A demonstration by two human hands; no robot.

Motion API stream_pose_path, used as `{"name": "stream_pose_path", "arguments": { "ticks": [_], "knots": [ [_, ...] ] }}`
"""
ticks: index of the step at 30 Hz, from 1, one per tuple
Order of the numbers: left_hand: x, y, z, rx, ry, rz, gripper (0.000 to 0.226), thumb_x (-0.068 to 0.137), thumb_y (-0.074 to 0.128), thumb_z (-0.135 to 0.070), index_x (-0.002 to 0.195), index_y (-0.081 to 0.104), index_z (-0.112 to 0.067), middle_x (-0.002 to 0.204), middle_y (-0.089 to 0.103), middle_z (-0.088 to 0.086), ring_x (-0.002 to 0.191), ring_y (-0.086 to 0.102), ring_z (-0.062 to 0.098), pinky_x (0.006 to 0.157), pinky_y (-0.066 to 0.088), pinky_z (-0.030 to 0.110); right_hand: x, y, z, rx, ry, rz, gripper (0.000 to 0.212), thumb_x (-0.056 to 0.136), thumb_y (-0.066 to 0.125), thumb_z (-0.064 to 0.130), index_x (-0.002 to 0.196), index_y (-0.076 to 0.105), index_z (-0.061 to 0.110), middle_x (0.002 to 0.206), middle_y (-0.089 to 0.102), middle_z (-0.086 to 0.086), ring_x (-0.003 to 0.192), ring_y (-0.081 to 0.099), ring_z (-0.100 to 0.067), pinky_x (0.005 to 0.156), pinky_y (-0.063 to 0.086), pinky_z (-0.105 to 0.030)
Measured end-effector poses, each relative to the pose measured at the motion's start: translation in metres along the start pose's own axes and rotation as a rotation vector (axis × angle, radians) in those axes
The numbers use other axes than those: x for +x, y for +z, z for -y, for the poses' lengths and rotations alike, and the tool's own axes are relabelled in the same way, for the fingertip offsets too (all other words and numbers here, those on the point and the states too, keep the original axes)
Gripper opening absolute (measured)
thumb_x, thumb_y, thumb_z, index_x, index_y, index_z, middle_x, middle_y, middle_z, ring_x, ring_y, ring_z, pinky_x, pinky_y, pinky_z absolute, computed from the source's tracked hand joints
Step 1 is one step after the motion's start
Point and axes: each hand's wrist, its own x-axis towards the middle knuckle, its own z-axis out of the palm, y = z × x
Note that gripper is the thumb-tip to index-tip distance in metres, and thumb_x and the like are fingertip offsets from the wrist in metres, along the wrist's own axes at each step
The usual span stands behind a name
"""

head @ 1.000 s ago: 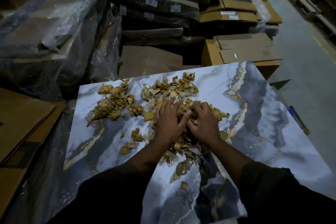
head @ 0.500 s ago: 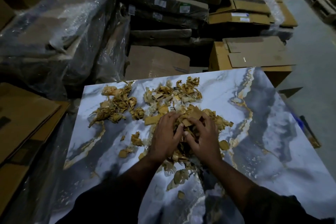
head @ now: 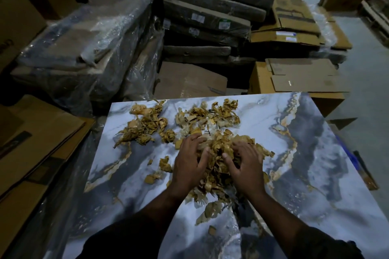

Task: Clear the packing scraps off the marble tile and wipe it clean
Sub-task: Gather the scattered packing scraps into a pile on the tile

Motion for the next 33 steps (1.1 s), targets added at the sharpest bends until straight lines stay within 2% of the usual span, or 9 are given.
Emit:
{"name": "stream_pose_path", "arguments": {
  "ticks": [5, 9, 12, 16, 19, 22, 27, 30, 33],
  "knots": [
    [-0.001, -0.017, 0.01, -0.01, -0.021, -0.042, 0.039, 0.102, 0.042, -0.049, 0.124, 0.061, -0.024, 0.133, 0.053, -0.006, 0.129, 0.047, 0.01, 0.099, 0.037, 0.019, 0.011, -0.007, 0.015, 0.02, 0.017, -0.084, 0.046, 0.091, 0.05, 0.065, 0.111, 0.06, 0.025, 0.107, 0.062, 0.008, 0.105, 0.058, -0.015, 0.108, 0.036, -0.053],
    [0.002, -0.036, 0.021, -0.075, -0.036, -0.094, 0.033, 0.101, 0.047, -0.04, 0.121, 0.063, -0.018, 0.127, 0.057, -0.001, 0.124, 0.052, 0.013, 0.1, 0.043, 0.023, 0.023, -0.008, 0.036, -0.05, -0.09, -0.126, 0.048, 0.092, 0.049, 0.063, 0.107, 0.064, 0.019, 0.106, 0.063, 0.004, 0.107, 0.057, -0.019, 0.108, 0.035, -0.051],
    [0.007, -0.053, 0.034, -0.082, -0.056, -0.129, 0.026, 0.102, 0.051, -0.035, 0.118, 0.063, -0.018, 0.123, 0.056, -0.001, 0.12, 0.053, 0.011, 0.097, 0.042, 0.019, 0.037, 0.002, 0.066, -0.051, -0.166, -0.099, 0.039, 0.093, 0.052, 0.057, 0.101, 0.065, 0.021, 0.102, 0.062, 0.004, 0.105, 0.057, -0.018, 0.105, 0.036, -0.047],
    [0.016, -0.077, 0.061, -0.099, -0.104, -0.14, 0.026, 0.102, 0.054, -0.031, 0.122, 0.062, -0.015, 0.122, 0.056, 0.002, 0.112, 0.053, 0.009, 0.094, 0.038, 0.011, 0.051, 0.044, 0.114, -0.068, -0.231, 0.044, 0.027, 0.092, 0.061, 0.041, 0.102, 0.066, 0.016, 0.101, 0.059, -0.002, 0.103, 0.054, -0.023, 0.092, 0.042, -0.042],
    [0.025, -0.097, 0.086, -0.078, -0.172, -0.132, 0.03, 0.101, 0.059, -0.029, 0.127, 0.061, -0.014, 0.127, 0.056, 0.004, 0.119, 0.054, 0.017, 0.099, 0.044, 0.028, 0.057, 0.085, 0.145, -0.069, -0.218, 0.165, 0.028, 0.092, 0.068, 0.033, 0.112, 0.065, 0.015, 0.108, 0.056, -0.005, 0.109, 0.05, -0.023, 0.094, 0.042, -0.038],
    [0.037, -0.118, 0.114, -0.038, -0.246, -0.166, 0.031, 0.098, 0.063, -0.026, 0.124, 0.062, -0.01, 0.126, 0.058, 0.009, 0.118, 0.056, 0.027, 0.099, 0.048, 0.042, 0.069, 0.127, 0.166, -0.058, -0.184, 0.251, 0.035, 0.093, 0.065, 0.036, 0.121, 0.061, 0.015, 0.116, 0.054, -0.005, 0.116, 0.047, -0.022, 0.099, 0.042, -0.037],
    [0.056, -0.14, 0.169, 0.042, -0.304, -0.198, 0.04, 0.094, 0.068, -0.015, 0.131, 0.059, -0.002, 0.136, 0.055, 0.018, 0.13, 0.05, 0.036, 0.109, 0.041, 0.045, 0.091, 0.184, 0.173, -0.047, -0.051, 0.327, 0.046, 0.092, 0.065, 0.033, 0.132, 0.055, 0.012, 0.124, 0.052, -0.007, 0.121, 0.045, -0.025, 0.1, 0.039, -0.035],
    [0.066, -0.137, 0.199, 0.117, -0.352, -0.06, 0.054, 0.1, 0.059, -0.017, 0.149, 0.042, -0.006, 0.158, 0.038, 0.014, 0.149, 0.031, 0.029, 0.121, 0.028, 0.043, 0.095, 0.212, 0.164, -0.161, -0.004, 0.376, 0.056, 0.093, 0.06, 0.038, 0.142, 0.048, 0.014, 0.141, 0.047, -0.009, 0.135, 0.038, -0.029, 0.113, 0.032, -0.039],
    [0.067, -0.125, 0.217, 0.078, -0.391, 0.069, 0.051, 0.105, 0.048, -0.026, 0.152, 0.04, -0.01, 0.161, 0.034, 0.01, 0.15, 0.029, 0.026, 0.122, 0.025, 0.037, 0.084, 0.232, 0.159, -0.174, 0.055, 0.444, 0.061, 0.096, 0.057, 0.041, 0.151, 0.04, 0.019, 0.164, 0.024, -0.005, 0.151, 0.021, -0.027, 0.121, 0.026, -0.043]
  ]
}}
